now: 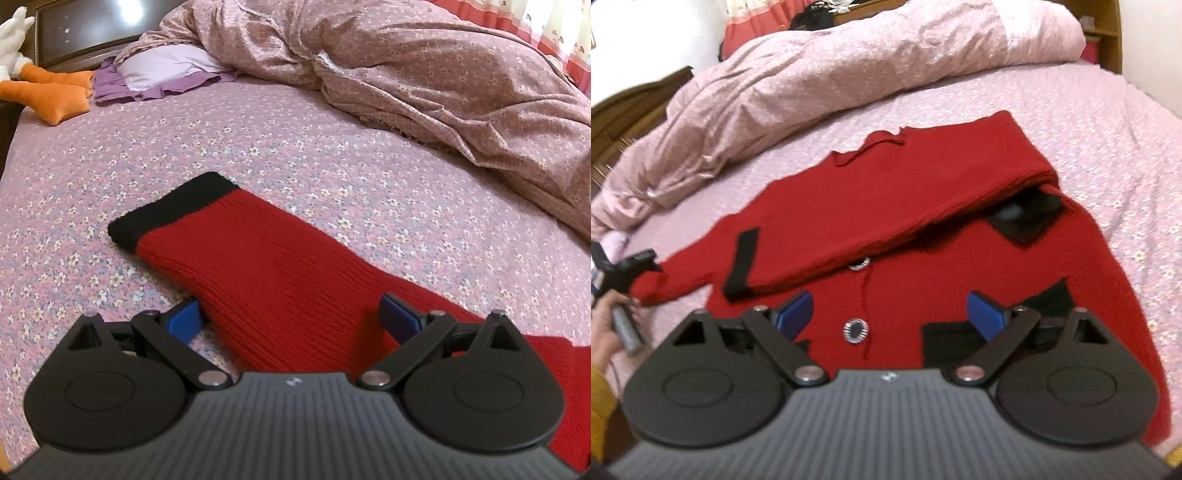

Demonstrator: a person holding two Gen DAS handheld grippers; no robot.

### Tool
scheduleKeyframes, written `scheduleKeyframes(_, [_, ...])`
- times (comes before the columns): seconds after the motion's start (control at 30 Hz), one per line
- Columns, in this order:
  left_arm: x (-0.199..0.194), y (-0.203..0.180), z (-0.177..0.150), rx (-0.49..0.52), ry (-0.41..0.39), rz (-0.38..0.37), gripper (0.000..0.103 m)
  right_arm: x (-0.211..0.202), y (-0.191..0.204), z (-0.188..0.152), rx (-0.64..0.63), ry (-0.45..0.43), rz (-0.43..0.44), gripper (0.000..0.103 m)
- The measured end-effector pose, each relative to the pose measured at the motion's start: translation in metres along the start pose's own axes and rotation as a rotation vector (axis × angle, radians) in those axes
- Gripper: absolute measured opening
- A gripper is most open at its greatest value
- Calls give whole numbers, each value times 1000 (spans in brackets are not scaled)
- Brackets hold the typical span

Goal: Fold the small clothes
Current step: 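Close the left gripper on the other sleeve's black cuff and lift it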

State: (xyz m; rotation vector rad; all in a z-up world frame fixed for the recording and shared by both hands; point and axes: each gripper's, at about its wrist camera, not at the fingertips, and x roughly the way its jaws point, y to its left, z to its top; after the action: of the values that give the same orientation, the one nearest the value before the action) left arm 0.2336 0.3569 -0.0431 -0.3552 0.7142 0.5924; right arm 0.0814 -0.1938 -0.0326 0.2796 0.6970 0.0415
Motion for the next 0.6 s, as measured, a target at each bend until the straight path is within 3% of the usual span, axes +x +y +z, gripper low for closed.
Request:
scheduleKeyframes(0.17, [1,1,-1,14,-14,-32,97,1,-1,-9,4,3,-23,91])
scheduleKeyframes(0.27, [0,3,-1,17,-35,-62,88,-1,-2,-11,19,0,-17,91])
scheduleKeyframes(0.47, [-2,7,1,15,-53,-41,57,-3,0,-13,9,-14,5,91])
scheduleKeyframes(0.53, [-4,6,2,37,-72,-44,36,-3,0,-13,11,-13,17,91])
scheduleKeyframes(0.6, [-12,3,4,77,-110,-53,27,-5,0,-13,12,-17,25,91])
